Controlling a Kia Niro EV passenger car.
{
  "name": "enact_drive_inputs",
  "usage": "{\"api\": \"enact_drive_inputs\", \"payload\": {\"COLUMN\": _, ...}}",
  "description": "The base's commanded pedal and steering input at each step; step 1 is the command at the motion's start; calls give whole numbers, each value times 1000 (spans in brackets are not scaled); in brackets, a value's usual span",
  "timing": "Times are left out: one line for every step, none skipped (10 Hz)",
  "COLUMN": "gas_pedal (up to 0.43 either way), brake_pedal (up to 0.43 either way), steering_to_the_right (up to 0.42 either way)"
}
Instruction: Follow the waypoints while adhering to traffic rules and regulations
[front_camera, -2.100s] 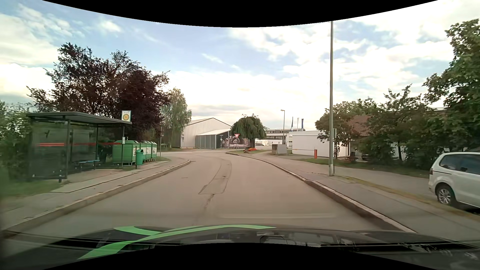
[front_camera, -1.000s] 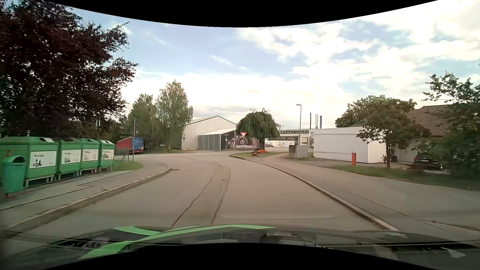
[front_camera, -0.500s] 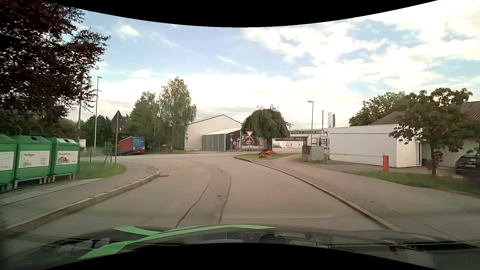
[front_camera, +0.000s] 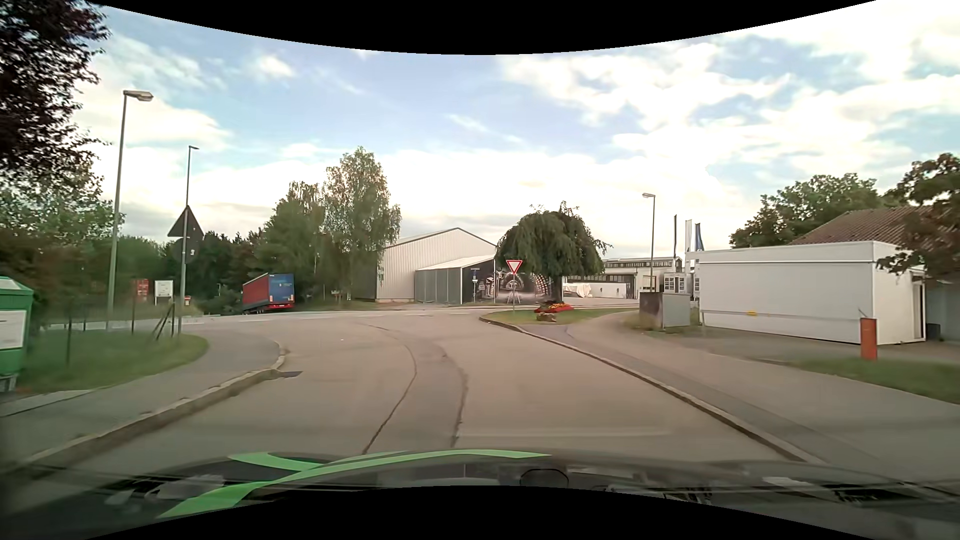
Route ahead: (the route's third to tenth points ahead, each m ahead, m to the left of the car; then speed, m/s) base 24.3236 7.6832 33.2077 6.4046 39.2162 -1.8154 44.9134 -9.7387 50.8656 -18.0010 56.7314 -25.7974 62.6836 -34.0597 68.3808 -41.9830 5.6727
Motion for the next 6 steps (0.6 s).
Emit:
{"api": "enact_drive_inputs", "payload": {"gas_pedal": 47, "brake_pedal": 0, "steering_to_the_right": -54}}
{"api": "enact_drive_inputs", "payload": {"gas_pedal": 47, "brake_pedal": 0, "steering_to_the_right": -55}}
{"api": "enact_drive_inputs", "payload": {"gas_pedal": 47, "brake_pedal": 0, "steering_to_the_right": -55}}
{"api": "enact_drive_inputs", "payload": {"gas_pedal": 39, "brake_pedal": 0, "steering_to_the_right": -56}}
{"api": "enact_drive_inputs", "payload": {"gas_pedal": 39, "brake_pedal": 0, "steering_to_the_right": -56}}
{"api": "enact_drive_inputs", "payload": {"gas_pedal": 39, "brake_pedal": 0, "steering_to_the_right": -57}}
